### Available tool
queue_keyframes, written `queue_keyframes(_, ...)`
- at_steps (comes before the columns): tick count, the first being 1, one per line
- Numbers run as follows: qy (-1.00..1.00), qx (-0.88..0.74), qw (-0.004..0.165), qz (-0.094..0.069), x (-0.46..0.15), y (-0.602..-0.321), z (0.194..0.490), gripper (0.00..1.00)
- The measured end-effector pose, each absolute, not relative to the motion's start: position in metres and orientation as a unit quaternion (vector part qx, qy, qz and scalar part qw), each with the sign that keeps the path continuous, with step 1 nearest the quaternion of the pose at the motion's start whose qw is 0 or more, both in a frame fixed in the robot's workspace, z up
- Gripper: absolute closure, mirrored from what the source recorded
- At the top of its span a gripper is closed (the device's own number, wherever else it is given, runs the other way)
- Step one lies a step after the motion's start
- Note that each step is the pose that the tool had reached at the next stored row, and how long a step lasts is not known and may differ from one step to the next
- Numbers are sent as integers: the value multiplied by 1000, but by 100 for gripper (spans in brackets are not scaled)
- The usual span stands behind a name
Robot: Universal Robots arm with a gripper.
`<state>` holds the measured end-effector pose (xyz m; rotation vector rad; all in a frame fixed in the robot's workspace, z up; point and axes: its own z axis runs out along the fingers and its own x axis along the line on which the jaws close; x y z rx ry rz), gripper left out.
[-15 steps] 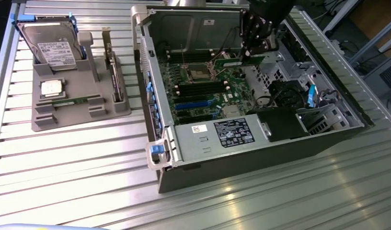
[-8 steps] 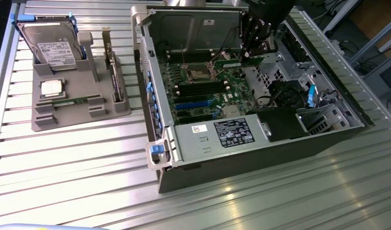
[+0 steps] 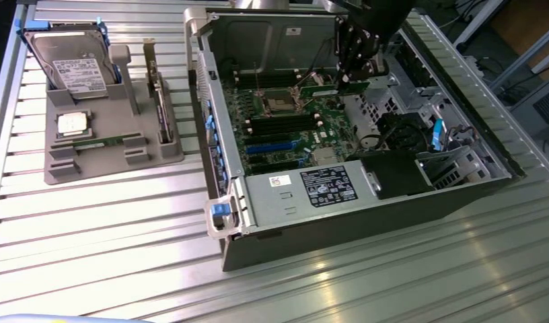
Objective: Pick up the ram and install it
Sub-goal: 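Insert the ram into the slot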
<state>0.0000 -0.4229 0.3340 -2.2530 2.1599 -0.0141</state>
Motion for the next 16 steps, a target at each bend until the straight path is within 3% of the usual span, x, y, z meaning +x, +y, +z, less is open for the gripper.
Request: queue_keyframes(16,692,-722,10,-5,0,-423,325,88)
